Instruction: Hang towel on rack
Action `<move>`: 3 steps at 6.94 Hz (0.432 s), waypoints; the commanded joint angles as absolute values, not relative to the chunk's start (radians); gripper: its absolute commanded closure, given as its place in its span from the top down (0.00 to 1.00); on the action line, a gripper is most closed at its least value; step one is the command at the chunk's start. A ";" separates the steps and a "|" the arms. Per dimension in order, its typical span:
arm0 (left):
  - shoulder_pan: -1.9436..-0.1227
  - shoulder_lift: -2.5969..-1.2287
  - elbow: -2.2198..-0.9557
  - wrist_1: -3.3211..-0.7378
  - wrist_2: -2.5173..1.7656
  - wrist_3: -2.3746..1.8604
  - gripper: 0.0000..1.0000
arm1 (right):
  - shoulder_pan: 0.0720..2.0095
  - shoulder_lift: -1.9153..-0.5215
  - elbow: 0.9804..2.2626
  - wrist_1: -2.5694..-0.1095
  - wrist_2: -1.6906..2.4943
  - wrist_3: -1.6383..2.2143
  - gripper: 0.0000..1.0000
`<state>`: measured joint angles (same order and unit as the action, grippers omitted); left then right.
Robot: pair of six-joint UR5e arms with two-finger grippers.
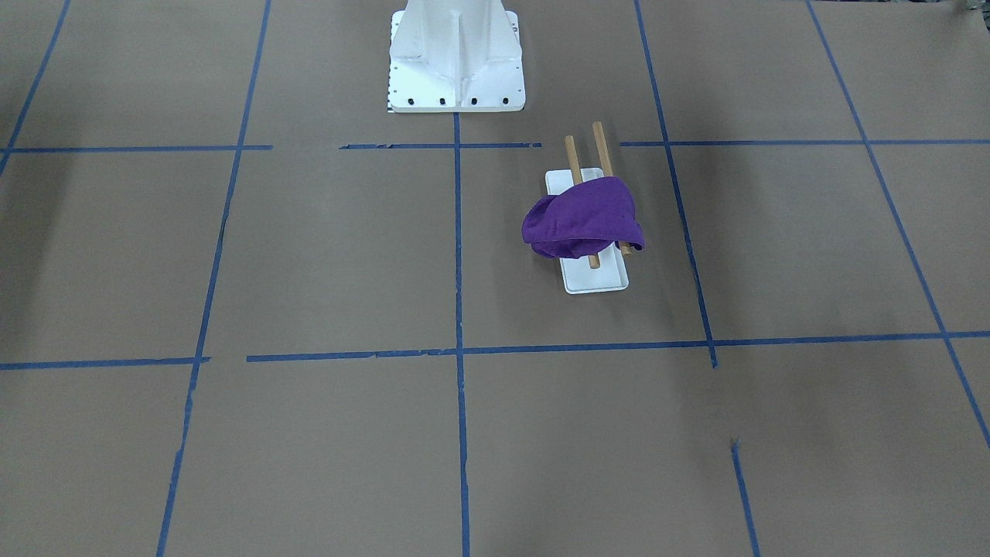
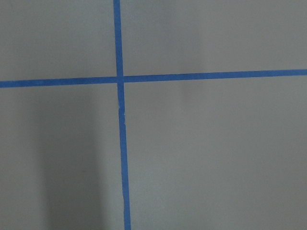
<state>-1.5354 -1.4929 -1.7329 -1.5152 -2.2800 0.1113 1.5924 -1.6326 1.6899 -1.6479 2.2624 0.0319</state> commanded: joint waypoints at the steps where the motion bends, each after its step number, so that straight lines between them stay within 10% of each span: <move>1: -1.537 -1.500 -1.749 -1.523 -2.275 0.114 1.00 | 1.588 -1.628 1.697 -1.649 2.261 0.034 1.00; 3: -1.536 -1.503 -1.747 -1.523 -2.275 0.114 1.00 | 1.589 -1.621 1.697 -1.651 2.266 0.034 1.00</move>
